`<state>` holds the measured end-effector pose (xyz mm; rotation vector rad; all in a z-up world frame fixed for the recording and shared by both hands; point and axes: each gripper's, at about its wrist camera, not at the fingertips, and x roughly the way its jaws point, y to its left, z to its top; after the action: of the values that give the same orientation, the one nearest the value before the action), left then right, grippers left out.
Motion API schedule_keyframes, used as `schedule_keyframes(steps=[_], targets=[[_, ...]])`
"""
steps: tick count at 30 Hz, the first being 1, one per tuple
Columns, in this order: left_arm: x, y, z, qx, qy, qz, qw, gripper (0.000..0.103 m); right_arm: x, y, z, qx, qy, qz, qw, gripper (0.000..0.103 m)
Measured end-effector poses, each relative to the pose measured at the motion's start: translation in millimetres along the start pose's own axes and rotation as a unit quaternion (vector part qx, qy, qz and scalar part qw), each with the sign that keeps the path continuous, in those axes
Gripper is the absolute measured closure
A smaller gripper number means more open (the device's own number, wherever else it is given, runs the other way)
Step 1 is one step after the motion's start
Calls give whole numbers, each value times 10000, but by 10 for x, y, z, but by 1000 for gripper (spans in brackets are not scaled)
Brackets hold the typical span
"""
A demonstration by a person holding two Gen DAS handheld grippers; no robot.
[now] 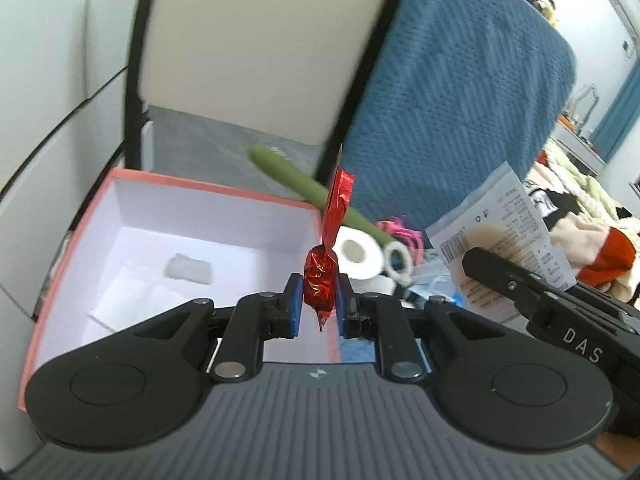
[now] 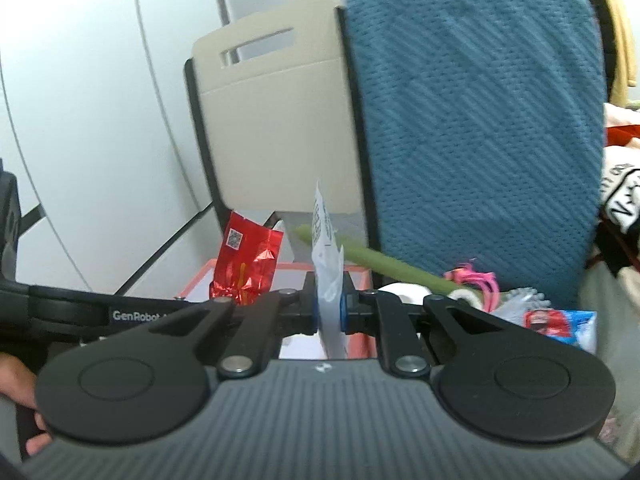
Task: Organize soft objects
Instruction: 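Open the left tool over the pink box dropping the candy while the right tool releases the slip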
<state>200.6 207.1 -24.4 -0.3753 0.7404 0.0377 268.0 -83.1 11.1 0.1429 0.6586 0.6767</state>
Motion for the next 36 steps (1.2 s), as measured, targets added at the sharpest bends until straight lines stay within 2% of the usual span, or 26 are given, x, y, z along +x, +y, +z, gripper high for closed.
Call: schedule_keyframes(steps=[8,16,25,28,31,33,35,36], targets=[[50,548,-146,-284,238,342,9987,83,464,383,-194,-241,627,221,9975,90],[247,995,-342,-550,618,629,9946,83,867,564,-495,-353,1200,231,9919,90],[494,1208,-513,-662,1006,736,9900,83,1216,664,-786,-522,1783,197,9824,89],[540,1258,-545,-704,1050,725,9893,83,1250,660,-808,-512,1887,245,9804,89],[532,1318,-548,-908,1021,652,9885,81,1211,659,-757,-533,1795,313,9818,88],[518,1345,-527,-1022,978,677,9876,70,1183,644,-715,-492,1767,310,9825,83],[460,1309,-500,-904,866,769,9891,62,1150,612,-673,-434,1714,345,9836,59],[424,1279,-477,-838,815,794,9900,61,1119,598,-651,-420,1657,357,9846,54]])
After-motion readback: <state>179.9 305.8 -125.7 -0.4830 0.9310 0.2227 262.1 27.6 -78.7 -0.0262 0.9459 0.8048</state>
